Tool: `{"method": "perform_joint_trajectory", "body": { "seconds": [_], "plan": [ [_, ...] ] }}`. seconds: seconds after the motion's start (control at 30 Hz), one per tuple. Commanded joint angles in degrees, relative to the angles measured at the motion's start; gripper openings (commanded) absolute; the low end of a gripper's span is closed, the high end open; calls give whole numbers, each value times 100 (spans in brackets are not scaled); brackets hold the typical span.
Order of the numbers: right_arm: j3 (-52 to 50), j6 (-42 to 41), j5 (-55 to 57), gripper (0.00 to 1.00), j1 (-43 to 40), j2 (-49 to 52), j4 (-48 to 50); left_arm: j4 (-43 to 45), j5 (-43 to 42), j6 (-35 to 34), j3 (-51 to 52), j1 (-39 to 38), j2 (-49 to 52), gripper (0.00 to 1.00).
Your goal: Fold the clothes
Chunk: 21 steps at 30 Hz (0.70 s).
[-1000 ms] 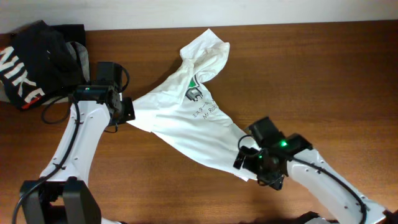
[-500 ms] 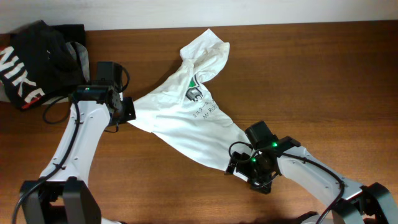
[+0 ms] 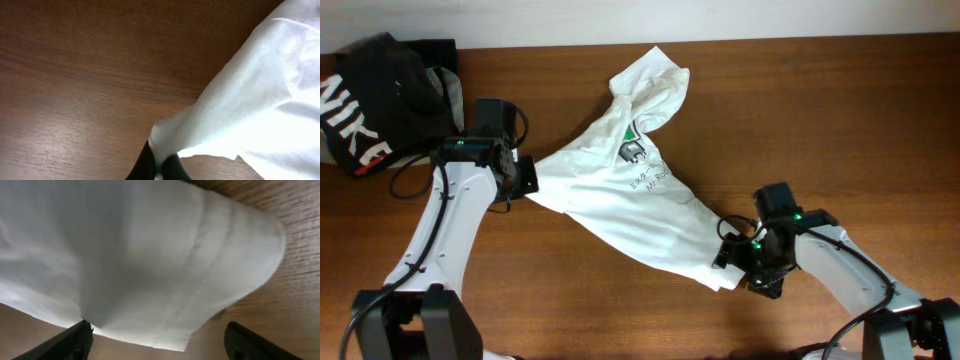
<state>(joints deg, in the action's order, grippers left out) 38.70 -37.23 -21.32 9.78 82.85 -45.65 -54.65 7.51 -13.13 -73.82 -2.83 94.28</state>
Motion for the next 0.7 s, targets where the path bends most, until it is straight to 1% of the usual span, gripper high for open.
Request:
{"method": "perform_joint_trajectory", "body": {
  "seconds": [0.0,0.13,0.17,0.2,0.23,0.3,0.33,0.4,0.43,0.53,0.6,0.67],
  "plan": [
    [72,249,66,88,96,26,-31,4,-22,-59,-92,-2,-118,0],
    [72,251,-72,88,313,94,11,-31,-22,-59,-92,-2,-118,0],
    [72,251,-74,80,313,173,28,-31,-22,-59,-92,-2,-118,0],
    [72,249,-81,64,313,254,59,-33,-22,-59,-92,-2,-118,0],
    [72,249,-170,59,313,321,94,-33,-22,-59,-92,-2,-118,0],
    [74,249,-271,46,313,385,151,-28,-22,-59,-92,-2,-118,0],
    [76,249,-269,26,313,382,155,-31,-20,-59,-92,-2,-118,0],
    [83,251,-243,7,291,380,190,-28,-22,-59,-92,-2,-118,0],
    [144,256,-212,4,291,380,195,-28,-22,-59,-92,-2,-118,0],
    [520,402,-66,4,291,326,66,-31,-63,-57,-92,-2,-125,0],
    [955,400,289,4,291,251,-321,-11,-262,-59,-107,-2,-273,0],
    [1814,400,713,4,291,107,-876,11,-374,-59,-173,-2,-715,0]
  ]
}}
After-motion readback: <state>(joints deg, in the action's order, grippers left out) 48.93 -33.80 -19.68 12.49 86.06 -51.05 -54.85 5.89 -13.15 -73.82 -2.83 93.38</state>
